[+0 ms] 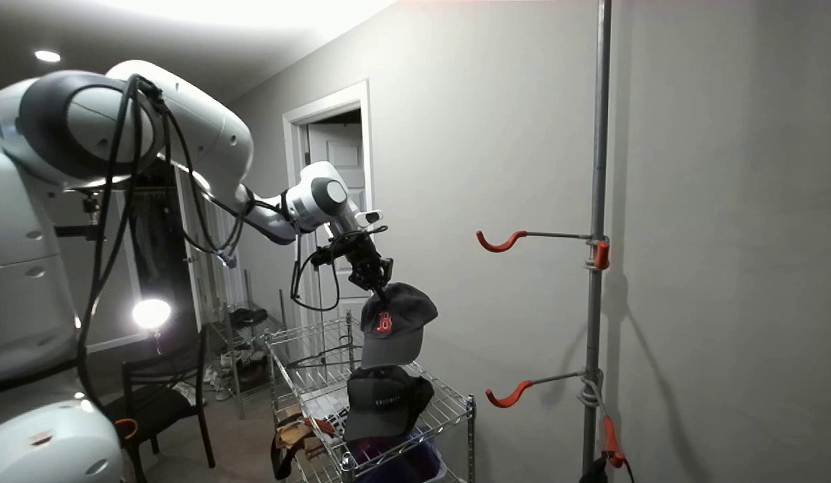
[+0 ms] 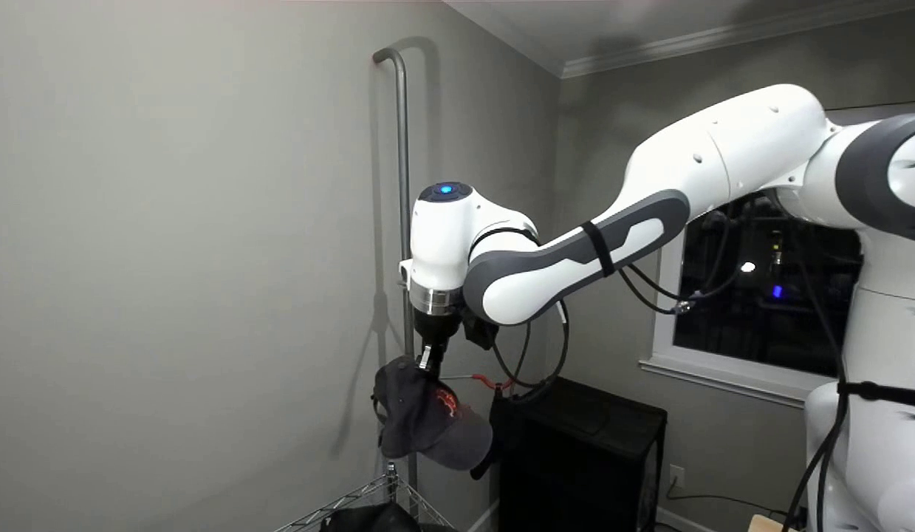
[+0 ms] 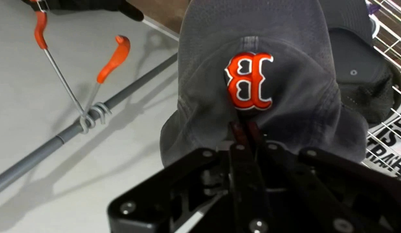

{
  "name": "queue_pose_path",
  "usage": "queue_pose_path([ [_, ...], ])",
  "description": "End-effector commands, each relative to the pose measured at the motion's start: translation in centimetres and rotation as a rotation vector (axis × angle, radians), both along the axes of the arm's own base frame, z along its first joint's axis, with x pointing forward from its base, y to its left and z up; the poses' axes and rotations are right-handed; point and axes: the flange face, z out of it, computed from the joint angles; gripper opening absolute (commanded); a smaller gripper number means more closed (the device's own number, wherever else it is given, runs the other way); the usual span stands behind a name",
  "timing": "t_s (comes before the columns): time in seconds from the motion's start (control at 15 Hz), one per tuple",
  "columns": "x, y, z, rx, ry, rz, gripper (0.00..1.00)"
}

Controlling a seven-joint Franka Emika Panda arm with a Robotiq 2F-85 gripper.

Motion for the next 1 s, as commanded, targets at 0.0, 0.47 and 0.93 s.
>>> queue_pose_path([
  [0.0,-3.9,-3.9,2.5,-0.063,-0.023,-0.143,0.04],
  [0.47,-4.1,-15.2,5.7,-0.032,-0.011,-0.389,0.04],
  [0.93,-2.7,-29.3,11.8,0.039,-0.162,-0.608,0.04],
])
